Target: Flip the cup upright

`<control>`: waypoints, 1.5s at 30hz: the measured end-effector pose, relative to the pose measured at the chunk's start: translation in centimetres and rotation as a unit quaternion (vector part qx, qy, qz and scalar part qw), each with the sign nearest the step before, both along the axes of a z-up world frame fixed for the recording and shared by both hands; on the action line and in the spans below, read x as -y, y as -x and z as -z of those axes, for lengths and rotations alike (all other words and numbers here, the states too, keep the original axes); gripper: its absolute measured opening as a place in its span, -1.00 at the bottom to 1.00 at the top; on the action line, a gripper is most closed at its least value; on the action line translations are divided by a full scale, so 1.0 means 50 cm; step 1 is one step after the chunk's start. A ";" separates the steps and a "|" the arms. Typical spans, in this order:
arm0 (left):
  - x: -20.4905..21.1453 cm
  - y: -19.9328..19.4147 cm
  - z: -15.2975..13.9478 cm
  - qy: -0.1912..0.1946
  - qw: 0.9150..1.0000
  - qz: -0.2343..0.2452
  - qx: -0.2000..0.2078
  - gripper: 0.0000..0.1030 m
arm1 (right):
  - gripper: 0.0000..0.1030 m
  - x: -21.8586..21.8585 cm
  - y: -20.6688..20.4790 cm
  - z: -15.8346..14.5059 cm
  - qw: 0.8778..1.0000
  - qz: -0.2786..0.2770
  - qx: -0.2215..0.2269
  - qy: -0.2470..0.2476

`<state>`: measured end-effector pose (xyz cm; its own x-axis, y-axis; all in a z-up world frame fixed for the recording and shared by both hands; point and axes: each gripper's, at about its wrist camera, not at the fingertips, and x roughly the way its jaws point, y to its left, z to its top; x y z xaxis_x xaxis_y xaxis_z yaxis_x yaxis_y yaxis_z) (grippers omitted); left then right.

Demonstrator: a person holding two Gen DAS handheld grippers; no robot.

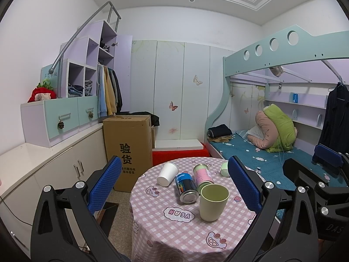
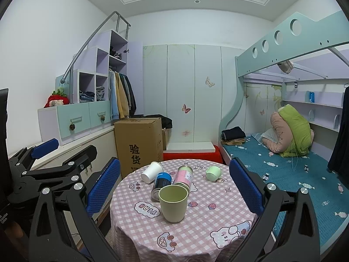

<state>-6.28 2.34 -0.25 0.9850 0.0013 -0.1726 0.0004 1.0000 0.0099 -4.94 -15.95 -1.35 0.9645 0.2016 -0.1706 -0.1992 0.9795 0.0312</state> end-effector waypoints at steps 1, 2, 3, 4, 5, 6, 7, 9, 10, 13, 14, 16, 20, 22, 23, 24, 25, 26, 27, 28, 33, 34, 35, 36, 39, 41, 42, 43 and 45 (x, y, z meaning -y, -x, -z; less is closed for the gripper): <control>0.000 0.000 0.000 0.000 1.000 0.000 0.000 0.90 | 0.87 0.001 0.000 0.000 1.000 0.000 0.000 0.000; 0.000 0.000 0.000 0.000 1.000 0.000 0.000 0.90 | 0.87 0.001 0.000 0.000 1.000 0.000 0.000 0.000; 0.001 0.000 -0.001 0.000 1.000 0.000 -0.001 0.90 | 0.87 0.000 0.000 -0.001 1.000 0.000 0.000 0.000; 0.000 0.000 0.000 0.001 1.000 0.000 0.000 0.90 | 0.87 0.001 0.000 -0.001 1.000 0.000 0.000 0.000; 0.000 0.000 0.000 0.001 1.000 0.000 0.000 0.90 | 0.87 0.000 0.000 -0.002 1.000 -0.001 -0.001 -0.001; 0.001 0.000 -0.001 0.001 1.000 0.000 -0.001 0.90 | 0.87 0.000 0.000 -0.001 1.000 -0.001 -0.001 -0.001; 0.000 0.000 0.000 0.001 1.000 0.000 0.000 0.90 | 0.87 0.001 0.000 -0.001 1.000 0.000 0.000 -0.001; 0.001 0.000 0.000 0.000 1.000 0.000 0.000 0.90 | 0.87 0.001 0.000 -0.001 1.000 0.000 -0.001 -0.001; 0.000 0.000 0.000 0.000 1.000 0.000 0.000 0.90 | 0.87 0.001 -0.001 -0.001 1.000 0.000 -0.002 -0.001; 0.000 0.000 0.000 -0.001 1.000 -0.001 0.000 0.90 | 0.87 0.000 -0.001 -0.001 1.000 0.000 -0.003 -0.001; 0.000 0.000 0.000 -0.001 1.000 -0.001 0.000 0.90 | 0.87 0.000 -0.001 -0.001 1.000 0.000 -0.003 -0.001; 0.003 -0.002 0.000 -0.002 1.000 -0.002 0.001 0.90 | 0.87 0.000 -0.002 0.000 1.000 0.000 -0.003 -0.001; 0.003 -0.002 0.000 -0.002 1.000 -0.002 0.001 0.90 | 0.87 0.000 -0.002 0.000 1.000 0.001 -0.003 -0.001; 0.005 -0.003 -0.001 -0.001 1.000 -0.002 0.001 0.90 | 0.87 0.000 -0.003 0.000 1.000 0.000 -0.003 -0.002; 0.006 -0.004 -0.002 -0.002 1.000 -0.002 0.001 0.90 | 0.87 0.000 -0.004 0.001 1.000 0.000 -0.004 -0.002; 0.005 -0.004 -0.001 -0.002 1.000 -0.002 0.001 0.90 | 0.87 0.000 -0.004 0.001 1.000 0.000 -0.004 -0.002; 0.005 -0.004 0.000 -0.002 1.000 -0.001 0.000 0.90 | 0.87 0.000 -0.005 0.001 1.000 0.000 -0.004 -0.002; 0.005 -0.003 0.000 -0.002 1.000 -0.001 0.000 0.90 | 0.87 0.000 -0.004 0.001 1.000 0.001 -0.004 -0.002; 0.006 -0.005 -0.001 -0.001 1.000 0.001 -0.002 0.90 | 0.87 -0.001 -0.005 0.001 1.000 0.001 -0.005 -0.002; 0.006 -0.008 0.000 0.000 1.000 0.003 -0.004 0.90 | 0.87 0.000 -0.006 0.005 1.000 0.001 -0.005 -0.002; 0.008 -0.014 -0.001 0.001 1.000 0.004 -0.006 0.90 | 0.87 -0.004 -0.012 0.009 1.000 0.001 -0.009 -0.003; 0.008 -0.014 0.000 0.001 1.000 0.004 -0.007 0.90 | 0.87 -0.002 -0.012 0.009 1.000 0.000 -0.009 -0.004; 0.009 -0.015 -0.001 0.000 1.000 0.004 -0.007 0.90 | 0.87 -0.003 -0.012 0.010 1.000 0.000 -0.009 -0.004; 0.009 -0.014 0.000 0.001 1.000 0.004 -0.007 0.90 | 0.87 -0.002 -0.012 0.009 1.000 0.000 -0.009 -0.003; 0.010 -0.015 0.000 0.001 1.000 0.004 -0.008 0.90 | 0.87 -0.002 -0.012 0.009 1.000 0.000 -0.009 -0.004; 0.010 -0.015 0.000 0.001 1.000 0.004 -0.008 0.90 | 0.87 -0.003 -0.013 0.011 1.000 0.000 -0.010 -0.004; 0.008 -0.015 0.001 0.001 1.000 0.004 -0.008 0.90 | 0.87 -0.003 -0.016 0.011 1.000 0.000 -0.011 -0.004; 0.007 -0.016 0.001 0.001 1.000 0.004 -0.008 0.90 | 0.87 -0.003 -0.015 0.011 1.000 0.000 -0.010 -0.004; 0.007 -0.018 0.002 0.001 1.000 0.004 -0.008 0.90 | 0.87 -0.003 -0.016 0.011 1.000 -0.001 -0.011 -0.005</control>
<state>-5.37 1.99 -0.33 0.9821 -0.0064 -0.1884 0.0082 0.9999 0.0086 -4.14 -15.81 -1.91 0.9601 0.2046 -0.1907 -0.1996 0.9788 0.0452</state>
